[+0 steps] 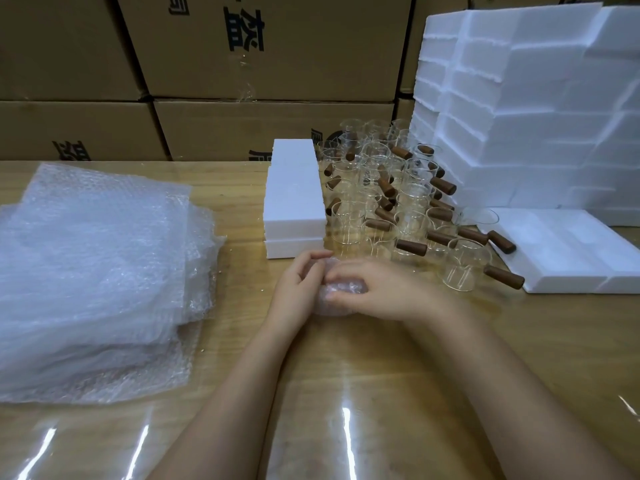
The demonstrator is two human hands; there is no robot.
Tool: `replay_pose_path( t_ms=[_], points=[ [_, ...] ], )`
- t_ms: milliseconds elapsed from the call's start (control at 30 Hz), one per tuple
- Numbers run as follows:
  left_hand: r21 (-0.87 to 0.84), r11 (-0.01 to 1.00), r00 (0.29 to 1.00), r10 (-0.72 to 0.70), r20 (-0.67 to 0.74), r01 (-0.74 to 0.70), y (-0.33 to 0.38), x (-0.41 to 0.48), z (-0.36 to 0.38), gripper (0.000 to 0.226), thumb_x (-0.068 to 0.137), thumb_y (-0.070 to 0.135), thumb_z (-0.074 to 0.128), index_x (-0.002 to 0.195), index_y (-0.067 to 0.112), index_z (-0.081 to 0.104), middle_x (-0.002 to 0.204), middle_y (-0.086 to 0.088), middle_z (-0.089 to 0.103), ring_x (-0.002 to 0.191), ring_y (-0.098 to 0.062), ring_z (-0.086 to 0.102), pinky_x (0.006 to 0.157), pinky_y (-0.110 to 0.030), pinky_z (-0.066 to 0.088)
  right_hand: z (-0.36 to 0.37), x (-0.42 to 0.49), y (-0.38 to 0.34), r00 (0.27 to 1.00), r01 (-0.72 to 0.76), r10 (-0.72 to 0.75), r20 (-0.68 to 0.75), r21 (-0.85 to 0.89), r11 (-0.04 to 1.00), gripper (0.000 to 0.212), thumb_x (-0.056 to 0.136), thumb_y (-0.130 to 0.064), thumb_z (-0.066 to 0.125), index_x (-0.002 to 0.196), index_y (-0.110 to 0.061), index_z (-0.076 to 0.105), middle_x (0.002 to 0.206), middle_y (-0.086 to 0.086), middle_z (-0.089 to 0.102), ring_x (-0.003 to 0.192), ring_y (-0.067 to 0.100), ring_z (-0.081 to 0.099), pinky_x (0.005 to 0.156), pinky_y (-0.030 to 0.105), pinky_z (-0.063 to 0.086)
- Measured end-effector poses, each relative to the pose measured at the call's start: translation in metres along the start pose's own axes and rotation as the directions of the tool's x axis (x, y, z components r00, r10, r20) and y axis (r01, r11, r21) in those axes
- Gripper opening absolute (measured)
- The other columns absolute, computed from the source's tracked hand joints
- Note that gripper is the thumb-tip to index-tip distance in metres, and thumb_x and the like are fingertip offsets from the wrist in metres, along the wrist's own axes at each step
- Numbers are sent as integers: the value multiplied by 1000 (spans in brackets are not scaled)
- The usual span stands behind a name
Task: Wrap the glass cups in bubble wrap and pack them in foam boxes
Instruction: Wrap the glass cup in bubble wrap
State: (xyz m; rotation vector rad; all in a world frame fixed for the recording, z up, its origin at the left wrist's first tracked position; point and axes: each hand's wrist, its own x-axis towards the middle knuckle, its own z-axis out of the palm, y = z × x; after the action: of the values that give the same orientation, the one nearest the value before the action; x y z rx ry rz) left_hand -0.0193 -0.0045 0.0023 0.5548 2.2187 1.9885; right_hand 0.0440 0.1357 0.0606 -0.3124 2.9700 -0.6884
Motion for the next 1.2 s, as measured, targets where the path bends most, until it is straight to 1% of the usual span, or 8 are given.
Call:
replay_pose_path(
  t_ms=[133, 300, 433, 567, 800, 1000, 1100, 1200],
  points=[
    [-41, 999, 1000, -26, 12, 27, 0, -1, 0, 29, 76, 26, 46, 96, 33, 66, 89, 13, 71, 83, -4, 64, 73, -20, 50, -34, -20, 17, 994, -109, 98, 51, 292, 950, 41, 89, -27, 60, 123, -48, 52, 125, -26, 51, 113, -6, 50, 86, 18, 46],
    [-18, 1000, 1000, -7, -28, 6, 0, -2, 1, 26, 93, 15, 49, 95, 35, 67, 88, 14, 69, 76, 6, 60, 66, -10, 46, -35, -23, 19, 967, -223, 206, 148, 109, 969, 58, 79, -36, 73, 129, -42, 44, 112, -17, 52, 95, -2, 55, 82, 21, 48],
    [-10, 1000, 1000, 0, -23, 0, 2, -3, 2, 23, 92, 20, 49, 95, 34, 66, 82, 15, 68, 71, 8, 58, 63, -8, 45, -21, -11, 8, 980, -124, 138, -141, 101, 987, 7, 83, -27, 67, 84, -28, 61, 77, -14, 61, 67, -1, 57, 58, 17, 43],
    [25, 999, 999, 23, -25, -23, 0, -3, 4, 26, 82, 30, 43, 95, 35, 64, 80, 13, 66, 74, -2, 56, 71, -20, 45, -3, -1, 0, 919, -98, 194, -343, 277, 956, 18, 85, -24, 67, 69, -27, 58, 60, -13, 59, 54, -4, 52, 50, 10, 37],
    [57, 998, 999, 43, -16, -42, -2, -2, 4, 29, 82, 27, 39, 96, 30, 64, 83, 13, 68, 79, -2, 59, 73, -21, 46, 16, 8, -9, 870, -58, 26, -493, -50, 997, 7, 89, -23, 61, 87, -18, 65, 80, -14, 56, 83, 10, 46, 86, 33, 39],
    [-9, 1000, 1000, 20, -5, -20, 0, -2, 2, 32, 102, 13, 37, 97, 30, 64, 98, 4, 69, 94, -10, 64, 83, -25, 50, 18, 1, -20, 957, -39, -58, -283, -324, 945, 44, 92, -44, 19, 82, -30, 59, 90, -19, 61, 97, 13, 38, 105, 42, 18],
    [-30, 1000, 1000, 7, 13, -6, 7, -3, 0, 33, 100, 14, 36, 99, 32, 64, 104, 6, 66, 89, 13, 59, 73, -5, 44, 25, 2, -21, 980, -58, -28, -198, -413, 909, 49, 89, -46, 21, 111, -27, 61, 126, -13, 58, 127, 21, 38, 114, 51, -9],
    [-137, 989, 998, -46, 50, 52, 9, -4, -3, 32, 78, 23, 48, 104, 23, 67, 104, 2, 68, 96, 1, 61, 84, -13, 46, 28, 5, -20, 989, -76, 17, -146, -411, 908, 47, 87, -49, 35, 119, -22, 57, 137, -8, 51, 127, 22, 41, 115, 51, -4]
  ],
)
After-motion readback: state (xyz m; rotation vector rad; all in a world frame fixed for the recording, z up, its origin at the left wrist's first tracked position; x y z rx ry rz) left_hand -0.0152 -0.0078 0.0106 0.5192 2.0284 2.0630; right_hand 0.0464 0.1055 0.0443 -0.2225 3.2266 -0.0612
